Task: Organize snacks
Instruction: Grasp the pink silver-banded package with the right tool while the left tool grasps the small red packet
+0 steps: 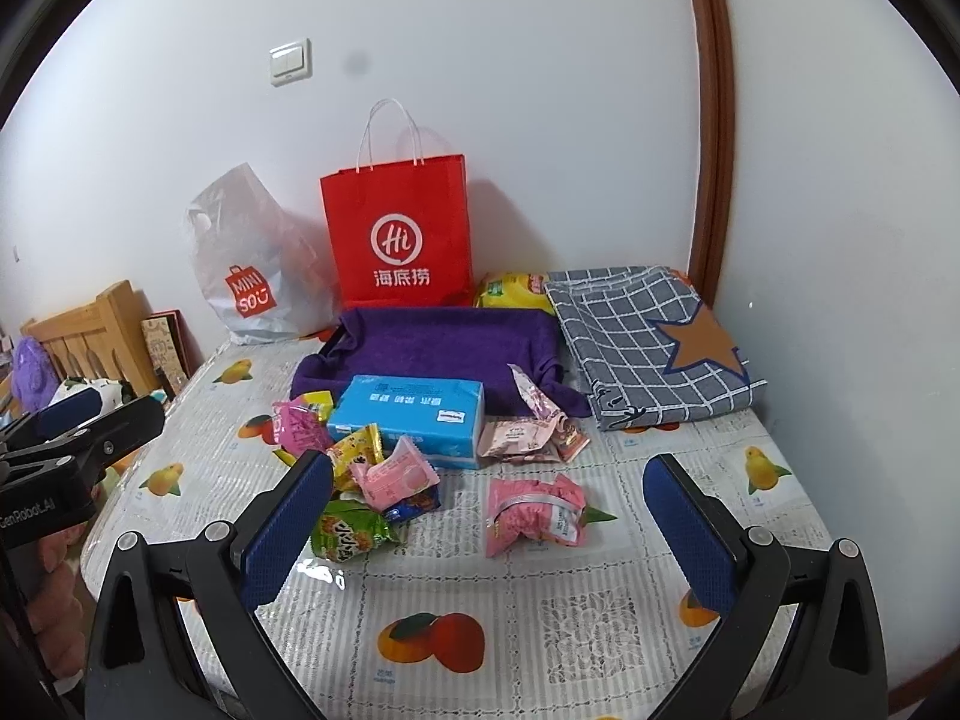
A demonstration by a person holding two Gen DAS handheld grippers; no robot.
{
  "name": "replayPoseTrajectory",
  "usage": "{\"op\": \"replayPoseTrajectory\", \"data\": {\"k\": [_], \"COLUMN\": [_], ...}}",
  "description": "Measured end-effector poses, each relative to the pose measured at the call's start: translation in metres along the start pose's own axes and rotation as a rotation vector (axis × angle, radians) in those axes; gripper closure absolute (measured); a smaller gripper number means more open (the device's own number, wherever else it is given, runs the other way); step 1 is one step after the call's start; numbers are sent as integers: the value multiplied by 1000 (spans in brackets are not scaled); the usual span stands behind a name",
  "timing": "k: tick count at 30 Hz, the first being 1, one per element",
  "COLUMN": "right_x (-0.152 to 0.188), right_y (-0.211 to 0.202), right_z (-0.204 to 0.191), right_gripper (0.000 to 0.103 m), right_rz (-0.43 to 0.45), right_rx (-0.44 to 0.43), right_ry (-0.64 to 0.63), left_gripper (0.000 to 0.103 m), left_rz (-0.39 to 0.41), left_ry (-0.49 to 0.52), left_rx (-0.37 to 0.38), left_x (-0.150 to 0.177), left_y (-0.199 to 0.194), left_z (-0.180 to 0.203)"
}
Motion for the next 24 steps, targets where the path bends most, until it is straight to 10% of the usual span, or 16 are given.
{"op": "replayPoseTrajectory", "data": {"k": [24], "right_x": [65], "right_y": [181], "right_z": [21], "right_gripper": [3], "right_rz": [-322], "right_rx": [11], "right_ry": [21], "left_gripper": [1], "left_rz": [-265], "left_ry": [-81], "left_rx": [-72], "left_x": [40], "left_y": [127], "left_z": [-78]}}
Point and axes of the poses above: each gripper's, at about its wrist camera, not at the fingertips, and y roughly the way its jaws point, z to its right, x to its underside, the point moved 1 cm from there along y, roughly the way its jaws point, and after that the axes turned 11 degrees about x, right-handed, at the moved point
